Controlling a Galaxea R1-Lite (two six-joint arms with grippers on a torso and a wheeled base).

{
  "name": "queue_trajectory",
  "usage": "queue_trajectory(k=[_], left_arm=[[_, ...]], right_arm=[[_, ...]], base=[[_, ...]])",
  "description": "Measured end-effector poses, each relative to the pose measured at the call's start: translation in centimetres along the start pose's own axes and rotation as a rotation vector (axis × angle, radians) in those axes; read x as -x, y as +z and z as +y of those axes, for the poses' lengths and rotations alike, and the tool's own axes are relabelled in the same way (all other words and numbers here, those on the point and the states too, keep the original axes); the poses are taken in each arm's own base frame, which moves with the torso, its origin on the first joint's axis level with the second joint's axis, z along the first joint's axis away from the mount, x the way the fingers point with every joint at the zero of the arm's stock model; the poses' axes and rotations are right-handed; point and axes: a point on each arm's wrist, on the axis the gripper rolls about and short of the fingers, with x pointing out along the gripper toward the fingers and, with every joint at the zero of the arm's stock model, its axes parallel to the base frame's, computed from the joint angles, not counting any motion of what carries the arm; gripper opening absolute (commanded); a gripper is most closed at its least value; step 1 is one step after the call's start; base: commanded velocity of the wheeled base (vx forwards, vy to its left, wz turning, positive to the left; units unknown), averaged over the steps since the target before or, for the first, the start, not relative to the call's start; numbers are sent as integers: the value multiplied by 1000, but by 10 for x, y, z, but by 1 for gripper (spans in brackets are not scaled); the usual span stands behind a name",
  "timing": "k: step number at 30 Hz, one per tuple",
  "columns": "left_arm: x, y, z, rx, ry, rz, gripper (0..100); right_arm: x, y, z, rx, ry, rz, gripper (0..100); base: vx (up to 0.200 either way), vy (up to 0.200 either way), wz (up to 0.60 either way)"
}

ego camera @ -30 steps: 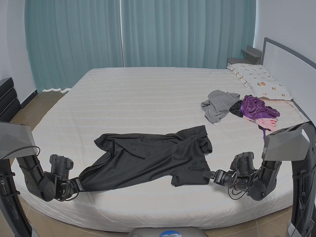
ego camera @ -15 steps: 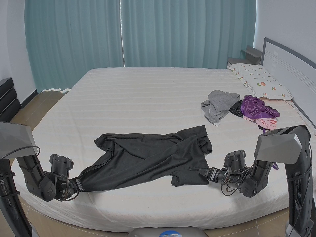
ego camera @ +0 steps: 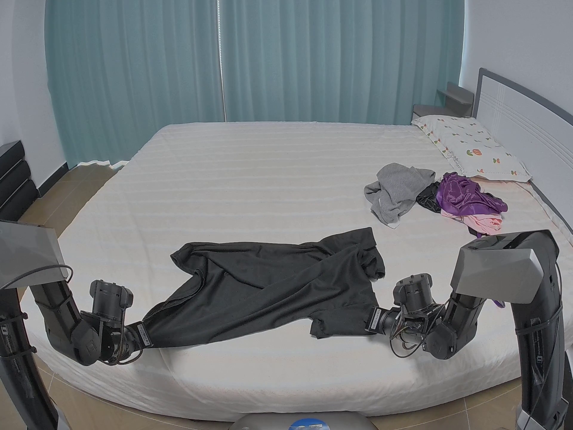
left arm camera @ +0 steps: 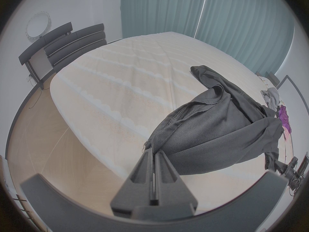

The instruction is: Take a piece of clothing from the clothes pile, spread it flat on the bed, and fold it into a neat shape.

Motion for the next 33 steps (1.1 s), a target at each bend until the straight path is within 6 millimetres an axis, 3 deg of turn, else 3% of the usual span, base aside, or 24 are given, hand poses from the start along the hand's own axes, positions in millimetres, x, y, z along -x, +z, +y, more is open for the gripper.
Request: queue_trajectory(k=[8,17,27,33], left_arm=[[1,-1,1,-4,2,5,0],[6,-3,3,-32,4,6,0],[18,-15,10,-135,17,34,0],[23,-23,11,-175,18,56,0]], right_arm=[[19,5,-7,-22,-10,0,0],[75,12,-16,-55,16,33,0],[141,-18,-37,-41,3,162,0],[158,-32,-45,-2,-14,219,0]], base=[[0,0,0],[0,0,0],[0,0,0],[0,0,0]])
